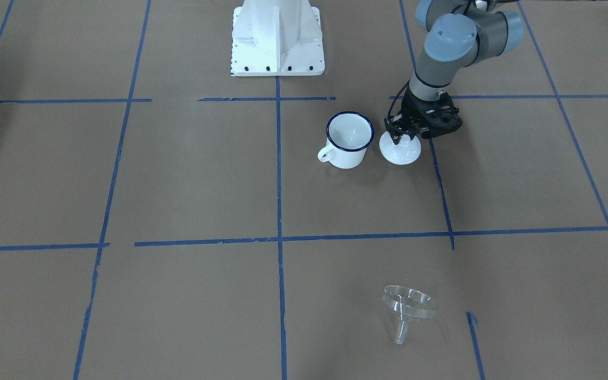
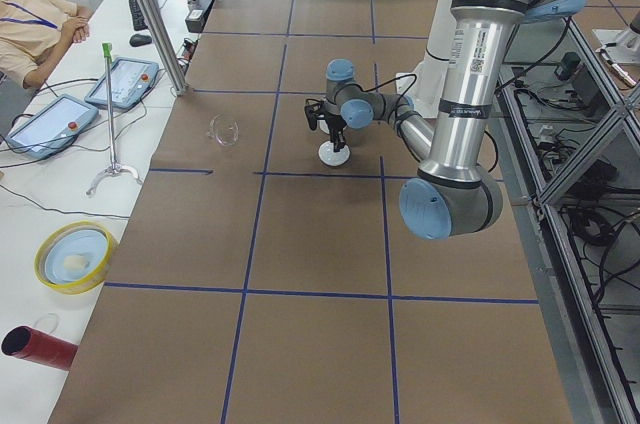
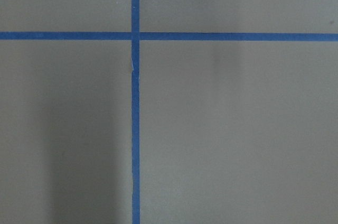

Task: Remove funnel from cup
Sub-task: 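Grasp the lid knob with the left gripper and lift it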

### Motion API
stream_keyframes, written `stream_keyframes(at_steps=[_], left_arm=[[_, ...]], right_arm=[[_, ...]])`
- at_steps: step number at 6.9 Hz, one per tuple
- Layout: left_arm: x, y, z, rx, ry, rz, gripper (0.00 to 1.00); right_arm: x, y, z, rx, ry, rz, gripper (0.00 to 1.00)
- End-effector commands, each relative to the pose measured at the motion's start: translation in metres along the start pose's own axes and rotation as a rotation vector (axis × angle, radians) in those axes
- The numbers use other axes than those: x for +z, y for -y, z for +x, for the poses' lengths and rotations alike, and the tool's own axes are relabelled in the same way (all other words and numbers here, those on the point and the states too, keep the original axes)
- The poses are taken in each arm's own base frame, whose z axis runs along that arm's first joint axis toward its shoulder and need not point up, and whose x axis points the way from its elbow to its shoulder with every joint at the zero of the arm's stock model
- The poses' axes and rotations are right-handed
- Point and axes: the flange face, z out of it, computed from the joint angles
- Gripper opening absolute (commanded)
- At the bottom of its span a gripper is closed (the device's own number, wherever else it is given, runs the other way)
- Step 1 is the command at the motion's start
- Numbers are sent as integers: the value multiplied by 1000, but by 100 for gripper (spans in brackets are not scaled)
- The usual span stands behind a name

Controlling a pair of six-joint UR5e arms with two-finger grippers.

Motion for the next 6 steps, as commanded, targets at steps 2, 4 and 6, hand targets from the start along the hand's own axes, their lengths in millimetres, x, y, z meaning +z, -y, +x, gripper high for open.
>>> stream_keyframes(at_steps=[2, 4, 6], left_arm=[[-16, 0, 2, 0, -23, 9, 0], [-86, -6, 9, -37, 11, 28, 0], [-120, -5, 63, -48, 14, 35, 0]], right_arm=[[0, 0, 0, 0, 0, 0, 100], [0, 0, 0, 0, 0, 0, 100], [0, 0, 0, 0, 0, 0, 100]])
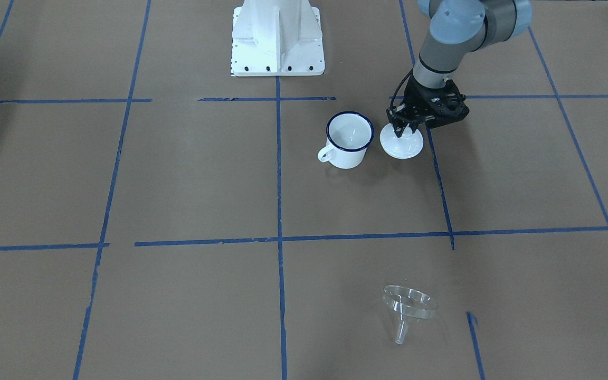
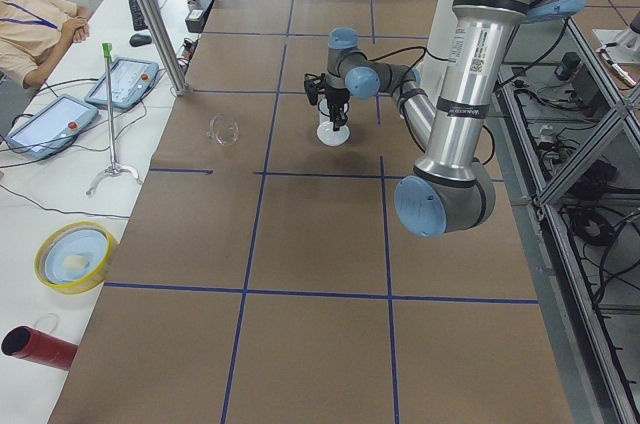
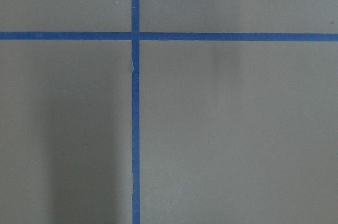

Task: Remove funnel from cup
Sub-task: 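Carry the lid over the white mug and lower it onto the mug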

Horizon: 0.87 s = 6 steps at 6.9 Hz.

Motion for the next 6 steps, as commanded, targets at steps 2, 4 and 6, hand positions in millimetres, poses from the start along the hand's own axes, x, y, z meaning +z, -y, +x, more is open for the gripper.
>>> stream_keyframes(at_steps=[2, 4, 6], left_arm=[[-17, 4, 78, -6, -6, 3, 0], [-21, 0, 81, -13, 4, -4, 0], [-14, -10, 94, -4, 27, -20, 0]], right_arm=[[0, 0, 0, 0, 0, 0, 100], [0, 0, 0, 0, 0, 0, 100], [0, 0, 0, 0, 0, 0, 100]])
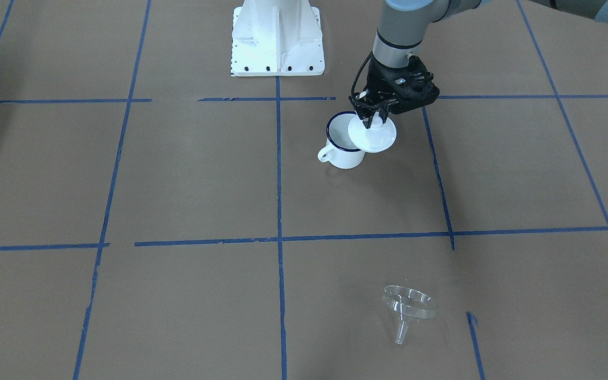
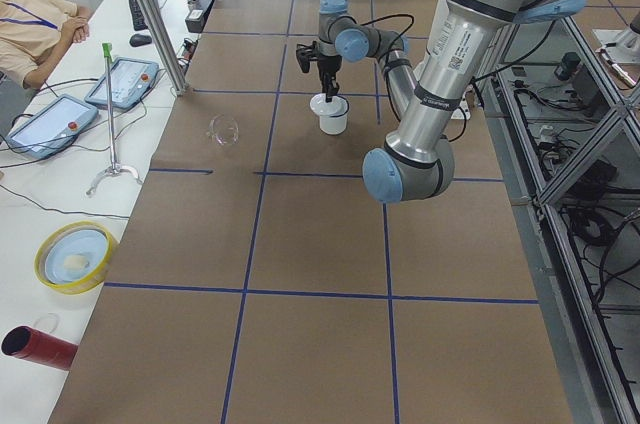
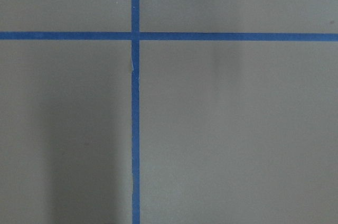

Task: Remove funnel from cup
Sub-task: 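Carry the lid over the white mug and lower it onto the mug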

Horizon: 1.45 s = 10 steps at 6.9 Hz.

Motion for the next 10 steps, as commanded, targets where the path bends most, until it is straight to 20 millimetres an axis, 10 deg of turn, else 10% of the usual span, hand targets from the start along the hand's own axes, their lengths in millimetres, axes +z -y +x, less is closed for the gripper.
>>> stream_keyframes(at_steps=[1, 10], left_arm=[[19, -8, 21, 10, 32, -18, 0], [19, -18, 26, -6, 29, -29, 0]], right_arm=[[0, 0, 0, 0, 0, 0, 100], [0, 0, 0, 0, 0, 0, 100]])
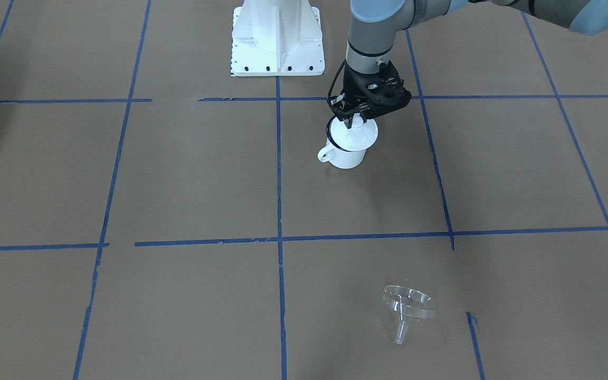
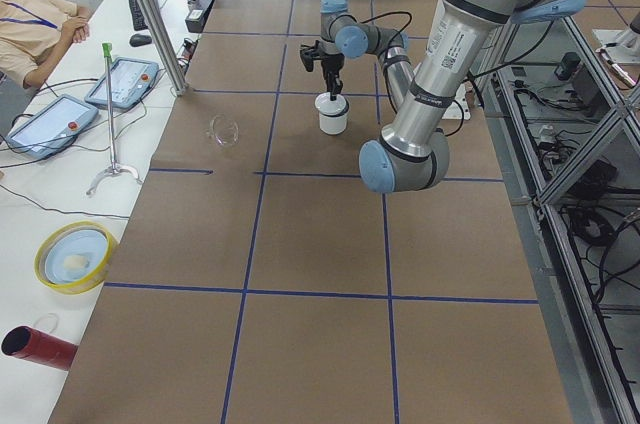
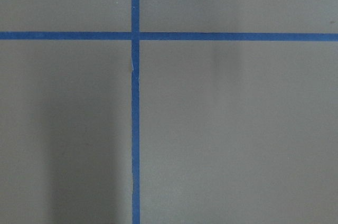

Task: Remove funnel from cup
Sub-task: 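Hold the lid seated on the mug with the left gripper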

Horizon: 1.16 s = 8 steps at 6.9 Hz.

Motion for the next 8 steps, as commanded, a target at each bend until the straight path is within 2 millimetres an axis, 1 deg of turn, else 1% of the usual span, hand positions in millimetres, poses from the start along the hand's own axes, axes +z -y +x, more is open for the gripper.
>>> stream_keyframes(at_steps=[1, 7, 8], left_arm=[[0, -2, 0, 2, 0, -2, 0], [1, -5, 0, 6, -2, -7, 0], [2, -5, 1, 5, 1, -7, 4]], right_arm=[[0, 0, 0, 0, 0, 0, 100], [0, 0, 0, 0, 0, 0, 100], [0, 0, 0, 0, 0, 0, 100]])
